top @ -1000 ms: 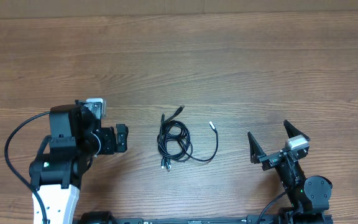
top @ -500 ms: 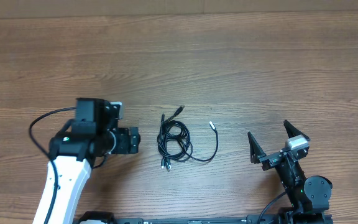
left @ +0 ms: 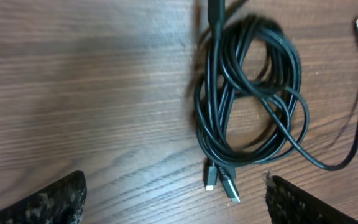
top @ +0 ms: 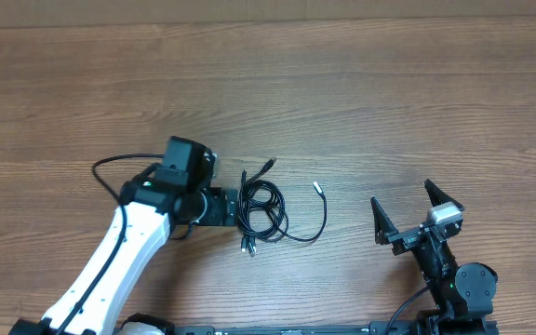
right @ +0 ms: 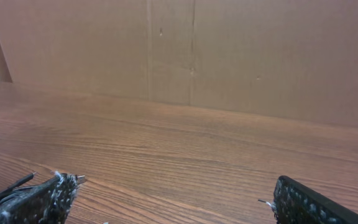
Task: Untangle cables
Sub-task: 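Move the left gripper forward over the black cable bundle, then lower the left gripper and close it on the cable bundle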
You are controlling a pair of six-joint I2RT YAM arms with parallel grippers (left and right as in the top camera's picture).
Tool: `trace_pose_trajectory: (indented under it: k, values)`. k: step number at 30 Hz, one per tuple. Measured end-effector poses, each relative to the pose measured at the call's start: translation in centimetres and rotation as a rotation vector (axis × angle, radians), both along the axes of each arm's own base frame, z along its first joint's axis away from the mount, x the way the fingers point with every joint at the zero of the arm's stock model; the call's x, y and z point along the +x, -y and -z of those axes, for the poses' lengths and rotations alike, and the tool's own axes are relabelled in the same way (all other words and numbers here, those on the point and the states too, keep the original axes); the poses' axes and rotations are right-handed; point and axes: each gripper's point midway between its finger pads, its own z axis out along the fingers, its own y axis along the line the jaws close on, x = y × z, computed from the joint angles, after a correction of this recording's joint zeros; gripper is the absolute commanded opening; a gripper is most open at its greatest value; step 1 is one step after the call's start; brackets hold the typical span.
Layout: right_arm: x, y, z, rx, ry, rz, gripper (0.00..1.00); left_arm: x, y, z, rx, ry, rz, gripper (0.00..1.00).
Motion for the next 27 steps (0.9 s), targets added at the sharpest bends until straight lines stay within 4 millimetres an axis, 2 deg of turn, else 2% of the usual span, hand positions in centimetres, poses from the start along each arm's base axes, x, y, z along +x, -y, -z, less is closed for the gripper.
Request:
trace_pose_trajectory:
  k: [6, 11, 19, 27]
  values:
    - [0.0, 0.0, 0.0, -0.001, 0.001, 0.0, 1.0, -0.4, 2.4, 2.0, 0.007, -0.048, 0.047, 0.91]
    - [0.0, 0.0, 0.0, 0.0, 0.0, 0.0, 1.0, -0.7, 3.8, 4.1, 0.019, -0.107, 0.041, 0.85]
    - [0.0, 0.0, 0.0, 0.0, 0.0, 0.0, 1.0, -0.9, 3.7, 6.8, 0.062, -0.175, 0.004, 0.82]
    - [0.0, 0.0, 0.0, 0.0, 0.0, 0.0, 1.0, 0.3, 4.2, 7.4, 0.052, -0.148, -0.006, 0.8]
